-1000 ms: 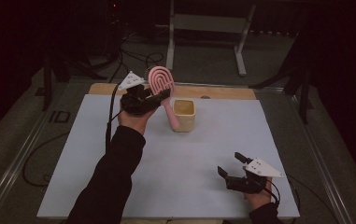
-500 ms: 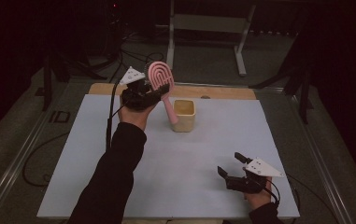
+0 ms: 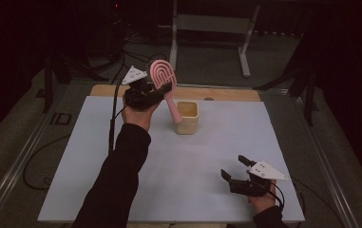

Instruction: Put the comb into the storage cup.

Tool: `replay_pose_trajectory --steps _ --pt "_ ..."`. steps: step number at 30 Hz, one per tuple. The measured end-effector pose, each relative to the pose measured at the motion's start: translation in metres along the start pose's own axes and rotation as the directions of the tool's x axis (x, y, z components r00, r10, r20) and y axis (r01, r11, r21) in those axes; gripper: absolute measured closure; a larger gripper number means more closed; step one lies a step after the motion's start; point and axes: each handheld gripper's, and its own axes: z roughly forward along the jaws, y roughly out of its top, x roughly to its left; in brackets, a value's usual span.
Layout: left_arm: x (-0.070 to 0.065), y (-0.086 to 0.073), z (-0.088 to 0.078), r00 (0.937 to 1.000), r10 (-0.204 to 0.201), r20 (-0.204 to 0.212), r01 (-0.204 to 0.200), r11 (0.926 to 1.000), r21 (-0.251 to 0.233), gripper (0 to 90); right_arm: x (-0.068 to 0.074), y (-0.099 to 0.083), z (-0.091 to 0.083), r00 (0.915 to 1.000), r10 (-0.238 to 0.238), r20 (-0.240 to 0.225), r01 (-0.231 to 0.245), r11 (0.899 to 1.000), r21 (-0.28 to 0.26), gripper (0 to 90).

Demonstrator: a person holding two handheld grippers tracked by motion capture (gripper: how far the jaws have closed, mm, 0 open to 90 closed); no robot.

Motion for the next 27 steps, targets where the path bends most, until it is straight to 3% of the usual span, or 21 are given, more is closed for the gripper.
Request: replay_pose_trajectory --steps 19,27 --pt "-0.002 0.004 0.017 0.9993 -0.01 -0.035 0.009 0.9999 -0.011 64.7 -0.001 0.0 0.001 1.0 0.006 -0.002 -0.006 1.0 -0.004 12.9" --pt "0.001 0.003 0.024 0.9979 -0.034 -0.056 0.033 0.9993 -0.018 64.7 0.0 0.0 0.001 0.9999 0.012 -0.003 -0.012 1.0 -0.006 13.0"
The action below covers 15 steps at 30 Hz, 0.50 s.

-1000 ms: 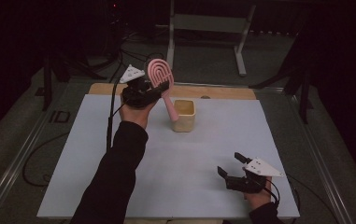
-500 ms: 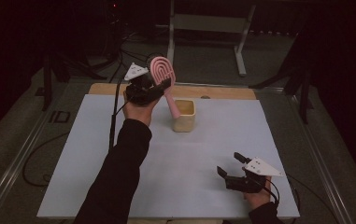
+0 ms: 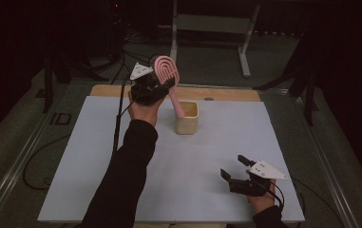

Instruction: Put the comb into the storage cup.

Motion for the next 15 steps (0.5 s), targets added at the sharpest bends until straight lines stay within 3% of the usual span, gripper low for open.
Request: replay_pose_trajectory --steps 15 --pt "-0.002 -0.006 0.014 0.9998 -0.002 -0.021 0.002 1.0 0.007 64.7 0.0 0.0 0.001 1.0 0.008 -0.004 -0.008 1.0 0.002 13.0"
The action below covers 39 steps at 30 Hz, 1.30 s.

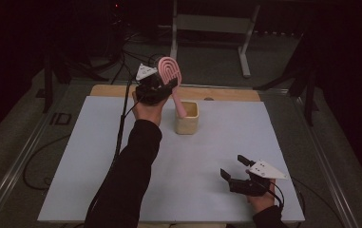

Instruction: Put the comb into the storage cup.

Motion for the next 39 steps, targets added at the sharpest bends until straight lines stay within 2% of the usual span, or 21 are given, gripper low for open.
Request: replay_pose_trajectory --steps 19,39 --pt "0.001 -0.004 0.01 0.9996 -0.021 -0.02 0.021 0.9997 -0.011 64.7 -0.001 0.0 0.001 1.0 0.007 -0.007 -0.007 1.0 0.001 13.0" --pt "-0.002 -0.011 0.021 0.9995 -0.014 -0.029 0.014 0.9998 -0.013 64.7 -0.001 0.0 0.001 0.9999 0.011 -0.007 -0.011 1.0 0.004 13.2"
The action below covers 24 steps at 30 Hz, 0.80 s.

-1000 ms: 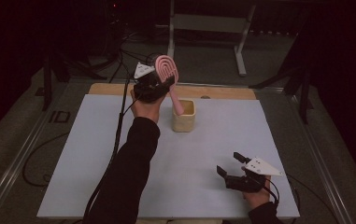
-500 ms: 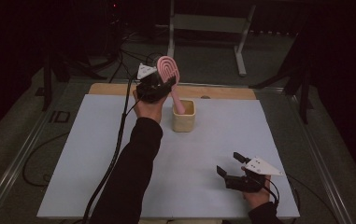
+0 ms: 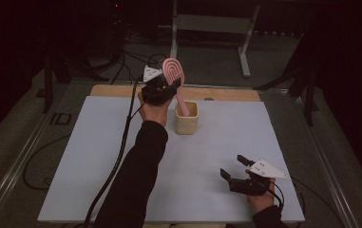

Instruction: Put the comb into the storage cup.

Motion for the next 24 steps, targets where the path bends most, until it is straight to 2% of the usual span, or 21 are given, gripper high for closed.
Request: replay_pose_trajectory --steps 5,24 --pt "-0.0004 -0.0024 0.0028 1.0 -0.003 -0.002 0.003 1.0 0.001 64.7 0.0002 0.0 0.0002 1.0 0.0 -0.001 0.0 1.0 0.0 13.2" --pt "-0.0049 -0.0089 0.0082 0.9993 0.027 -0.025 -0.026 0.9995 0.015 64.7 0.0003 -0.0001 0.0006 1.0 0.002 -0.004 -0.002 1.0 0.0 13.2"
